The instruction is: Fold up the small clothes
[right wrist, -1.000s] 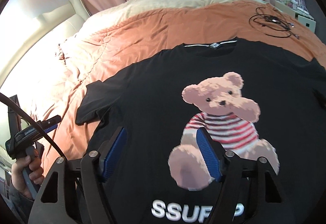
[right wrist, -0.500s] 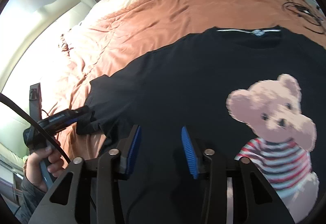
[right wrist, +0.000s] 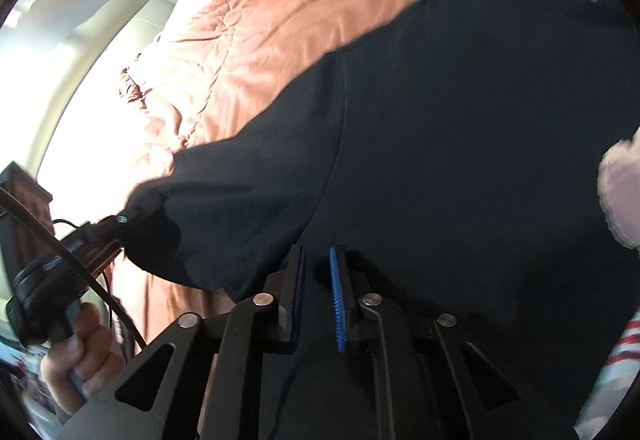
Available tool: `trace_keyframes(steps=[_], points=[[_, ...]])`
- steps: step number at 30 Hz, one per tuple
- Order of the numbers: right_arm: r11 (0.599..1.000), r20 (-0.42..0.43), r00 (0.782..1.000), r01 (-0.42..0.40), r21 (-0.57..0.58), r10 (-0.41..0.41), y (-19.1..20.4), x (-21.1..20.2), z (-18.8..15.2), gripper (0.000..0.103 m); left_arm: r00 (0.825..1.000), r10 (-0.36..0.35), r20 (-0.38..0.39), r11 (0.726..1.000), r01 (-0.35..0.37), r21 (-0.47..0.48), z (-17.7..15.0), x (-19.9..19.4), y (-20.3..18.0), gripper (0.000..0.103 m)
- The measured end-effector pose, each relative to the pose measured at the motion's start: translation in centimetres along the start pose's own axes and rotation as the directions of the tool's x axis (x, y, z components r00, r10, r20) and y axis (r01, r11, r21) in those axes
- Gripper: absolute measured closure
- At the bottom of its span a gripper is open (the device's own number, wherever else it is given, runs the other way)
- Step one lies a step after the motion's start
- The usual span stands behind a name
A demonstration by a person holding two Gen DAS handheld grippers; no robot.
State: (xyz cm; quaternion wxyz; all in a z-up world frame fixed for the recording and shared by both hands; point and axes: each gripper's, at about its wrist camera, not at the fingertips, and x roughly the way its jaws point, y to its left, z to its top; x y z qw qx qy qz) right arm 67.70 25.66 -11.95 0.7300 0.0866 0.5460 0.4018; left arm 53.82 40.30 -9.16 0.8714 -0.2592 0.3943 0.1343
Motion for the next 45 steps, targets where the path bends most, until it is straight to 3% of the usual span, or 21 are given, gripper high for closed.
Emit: trace_keyframes(steps=[6,11,13,15,17,26,28,30,31,33,35,40,45], points=[[0.999,-0.031,0.999,-0.041,0.037,0.042,-0.6,2.4,0.5,0.098,1.0,0.006,0.012,0.996,-0.007,0.087,0.8,-1.3,-3.2,0.097],[0.996,-0.013,0.998,-0.066,0.053,0.067,-1.7,0.0,1.5,0.096,1.0,-0.018,0.014,0.991,0.016,0.129,0.8,-1.8,-5.6,0.097],[0.996,-0.002,0.998,-0.068,0.052,0.068,-2.2,-1.4,1.4,0.09,1.0,-0.027,0.008,0.989,0.026,0.149,0.8,-1.8,-6.8,0.097],[0.994,0.01,0.996,-0.093,0.057,0.092,-3.3,-2.8,1.3,0.059,0.999,-0.037,0.002,0.985,0.036,0.167,0.6,-1.9,-7.9,0.097],[0.995,0.043,0.996,-0.074,0.063,0.072,-4.6,-4.7,0.8,0.047,0.999,-0.05,-0.006,0.979,0.05,0.199,0.2,-2.0,-9.4,0.097],[0.991,0.111,0.994,-0.007,0.13,-0.007,-9.9,-10.5,-0.3,0.047,0.987,-0.1,-0.126,0.959,0.129,0.252,-3.7,0.0,-14.2,0.097],[0.991,0.108,0.994,0.01,0.136,-0.025,-10.6,-11.0,-0.3,0.047,0.979,-0.105,-0.174,0.957,0.147,0.251,-4.7,0.7,-15.0,0.093],[0.991,0.106,0.994,0.028,0.13,-0.042,-10.9,-11.4,-0.4,0.047,0.967,-0.127,-0.219,0.954,0.179,0.24,-5.5,1.0,-15.5,0.08],[0.992,0.107,0.993,0.034,0.124,-0.047,-10.8,-12.0,-0.6,0.047,0.963,-0.139,-0.23,0.953,0.193,0.232,-5.8,0.9,-15.4,0.074],[0.994,0.112,0.992,0.053,0.1,-0.064,-10.3,-12.8,-0.5,0.043,0.967,-0.136,-0.216,0.954,0.187,0.233,-6.1,0.0,-15.1,0.046],[0.995,0.119,0.99,0.068,0.068,-0.076,-8.8,-13.6,-0.4,0.037,0.976,-0.125,-0.177,0.959,0.164,0.232,-6.1,-1.4,-14.3,0.043],[0.992,0.12,0.987,0.117,-0.047,-0.111,-3.7,-14.4,-1.8,0.037,0.991,-0.046,-0.125,0.983,0.067,0.173,-5.7,-3.9,-10.1,0.043],[0.98,0.097,0.99,0.114,-0.165,-0.099,-0.3,-13.7,-4.0,0.037,0.993,-0.007,-0.115,0.996,0.017,0.09,-6.4,-5.0,-5.8,0.043]])
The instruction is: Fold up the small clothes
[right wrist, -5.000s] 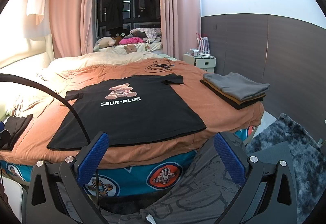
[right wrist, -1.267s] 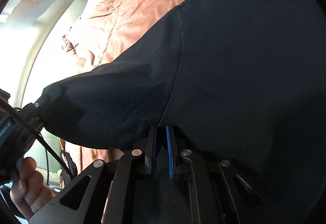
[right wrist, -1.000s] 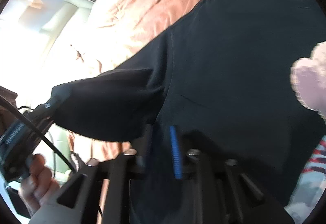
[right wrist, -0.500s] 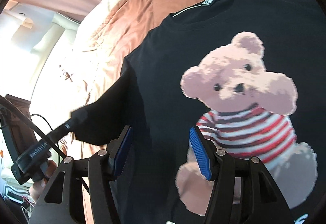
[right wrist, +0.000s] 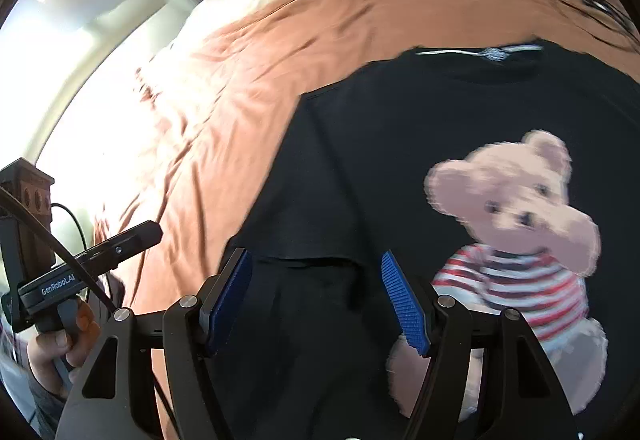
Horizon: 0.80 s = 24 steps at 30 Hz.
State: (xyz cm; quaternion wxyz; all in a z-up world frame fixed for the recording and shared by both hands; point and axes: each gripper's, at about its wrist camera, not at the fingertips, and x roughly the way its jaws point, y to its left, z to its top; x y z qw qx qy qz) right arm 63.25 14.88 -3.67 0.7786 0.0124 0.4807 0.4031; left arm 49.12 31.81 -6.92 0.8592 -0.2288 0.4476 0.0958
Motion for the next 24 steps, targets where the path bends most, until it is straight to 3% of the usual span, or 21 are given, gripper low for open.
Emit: trace_keyframes(steps=[7,19,21,22,24], points=[[0.992,-0.057,0.998,0.021,-0.122,-0.029,4.5,4.7,0.4,0.037,0.998,0.054,-0.014,0.996,-0.055,-0.072,-2.2,0.2,4.9,0.044],[0.965,-0.126,0.979,0.127,-0.228,-0.159,9.1,12.3,1.0,0.04,0.999,0.047,-0.015,0.991,-0.048,-0.125,-3.2,0.6,8.7,0.044],[0.957,-0.136,0.971,0.158,-0.242,-0.194,9.3,13.4,1.0,0.07,0.999,0.046,-0.014,0.991,-0.047,-0.128,-3.2,0.5,8.9,0.044],[0.954,-0.143,0.967,0.173,-0.243,-0.212,9.3,13.7,1.0,0.076,0.999,0.046,-0.015,0.991,-0.048,-0.129,-3.2,0.5,8.9,0.044],[0.955,-0.134,0.966,0.188,-0.23,-0.222,8.9,13.7,1.4,0.098,0.999,0.046,-0.017,0.991,-0.048,-0.125,-3.2,0.6,8.8,0.044]])
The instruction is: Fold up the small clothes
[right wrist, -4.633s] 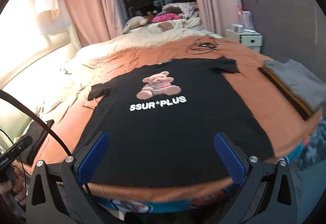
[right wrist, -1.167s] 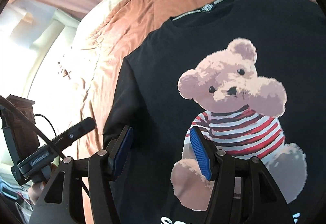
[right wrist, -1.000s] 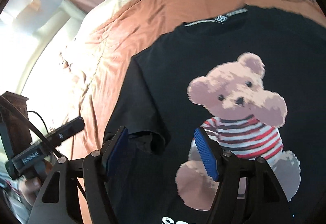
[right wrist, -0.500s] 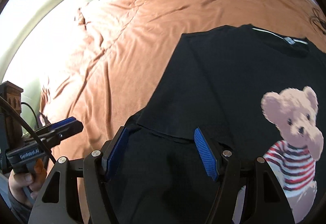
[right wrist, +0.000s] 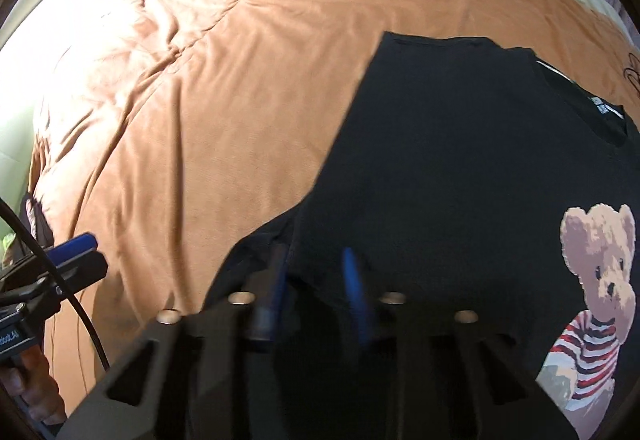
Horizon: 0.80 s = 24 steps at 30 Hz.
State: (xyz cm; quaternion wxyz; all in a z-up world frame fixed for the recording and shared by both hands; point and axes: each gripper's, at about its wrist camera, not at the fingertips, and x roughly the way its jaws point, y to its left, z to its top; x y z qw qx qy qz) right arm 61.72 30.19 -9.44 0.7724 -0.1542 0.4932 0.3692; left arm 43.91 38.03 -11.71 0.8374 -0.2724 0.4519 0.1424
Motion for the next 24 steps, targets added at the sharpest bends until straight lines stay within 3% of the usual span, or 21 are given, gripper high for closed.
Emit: trace_keyframes(steps=[9,17,22,24], points=[[0.999,0.085,0.996,-0.01,0.034,0.007,-3.4,-4.7,0.3,0.102,1.0,-0.026,-0.006,0.999,0.026,0.019,0.6,1.0,-2.1,0.044],[0.992,0.138,0.99,0.024,0.126,-0.042,-9.7,-8.6,-0.1,0.102,0.999,-0.034,-0.023,0.997,0.035,0.069,1.3,3.2,-5.3,0.044],[0.983,0.148,0.984,0.078,0.166,-0.103,-13.0,-8.9,-0.4,0.102,0.999,-0.013,-0.045,0.995,0.017,0.102,1.5,4.9,-7.0,0.044],[0.972,0.141,0.975,0.146,0.185,-0.173,-14.3,-8.9,-0.2,0.101,0.999,0.0,-0.052,0.993,0.005,0.114,1.5,5.5,-7.4,0.044]])
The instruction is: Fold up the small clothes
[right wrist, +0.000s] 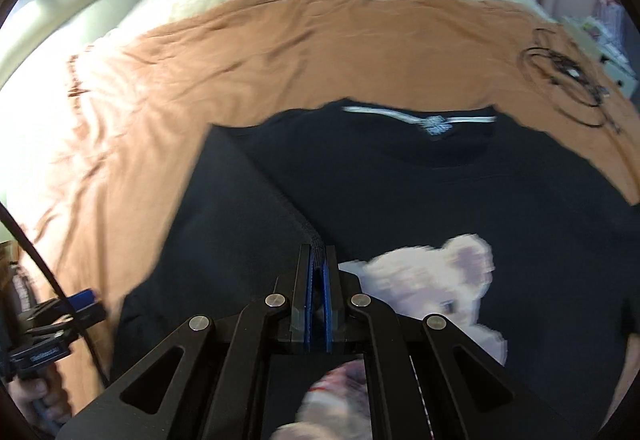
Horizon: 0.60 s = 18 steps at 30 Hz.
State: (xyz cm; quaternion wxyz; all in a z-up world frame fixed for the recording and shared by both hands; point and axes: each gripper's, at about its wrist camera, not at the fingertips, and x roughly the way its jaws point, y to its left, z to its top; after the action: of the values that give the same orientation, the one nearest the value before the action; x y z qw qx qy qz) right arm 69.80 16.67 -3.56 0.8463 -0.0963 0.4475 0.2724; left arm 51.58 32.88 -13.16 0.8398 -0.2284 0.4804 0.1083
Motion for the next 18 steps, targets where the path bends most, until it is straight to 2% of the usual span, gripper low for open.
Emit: trace_keyframes(steps=[2,4,5,6,10,12,14,15,18], points=[[0.999,-0.012,1.0,0.028,0.021,-0.028,-0.6,0.3,0.0,0.099,1.0,0.021,-0.007,1.0,-0.021,0.016,-0.1,0.4,-0.3,0.044],[0.999,-0.023,0.999,0.031,0.04,-0.031,-1.0,0.7,-0.2,0.082,0.999,0.038,-0.019,0.999,-0.038,0.028,-0.2,0.9,-0.5,0.044],[0.999,-0.016,1.0,0.025,0.042,-0.024,-1.0,0.5,-0.4,0.061,0.999,0.046,-0.024,0.999,-0.045,0.03,-0.3,1.1,-0.5,0.044],[0.999,-0.003,1.0,0.013,0.041,-0.012,-0.9,0.3,-0.6,0.046,0.998,0.054,-0.029,0.998,-0.053,0.03,-0.4,1.3,-0.4,0.044],[1.0,0.015,1.0,-0.019,0.003,0.019,-0.2,-0.3,-1.3,0.045,0.995,0.086,-0.047,0.996,-0.085,0.013,-0.6,2.0,0.2,0.044],[0.998,0.017,0.998,-0.061,-0.015,0.062,0.3,-0.4,-1.8,0.045,0.995,0.082,-0.049,0.997,-0.082,0.004,-0.8,2.0,0.5,0.044],[0.994,-0.002,0.995,-0.104,-0.031,0.104,1.0,-0.2,-2.3,0.046,0.996,0.078,-0.048,0.997,-0.078,0.004,-0.9,1.7,0.6,0.044],[0.992,-0.014,0.993,-0.115,-0.042,0.115,1.5,-0.1,-2.7,0.049,0.996,0.073,-0.044,0.997,-0.073,0.003,-0.8,1.5,0.6,0.044],[0.991,-0.049,0.992,-0.116,-0.061,0.114,2.0,0.6,-3.4,0.051,0.999,0.046,-0.013,0.999,-0.046,0.003,0.0,0.5,0.5,0.044]])
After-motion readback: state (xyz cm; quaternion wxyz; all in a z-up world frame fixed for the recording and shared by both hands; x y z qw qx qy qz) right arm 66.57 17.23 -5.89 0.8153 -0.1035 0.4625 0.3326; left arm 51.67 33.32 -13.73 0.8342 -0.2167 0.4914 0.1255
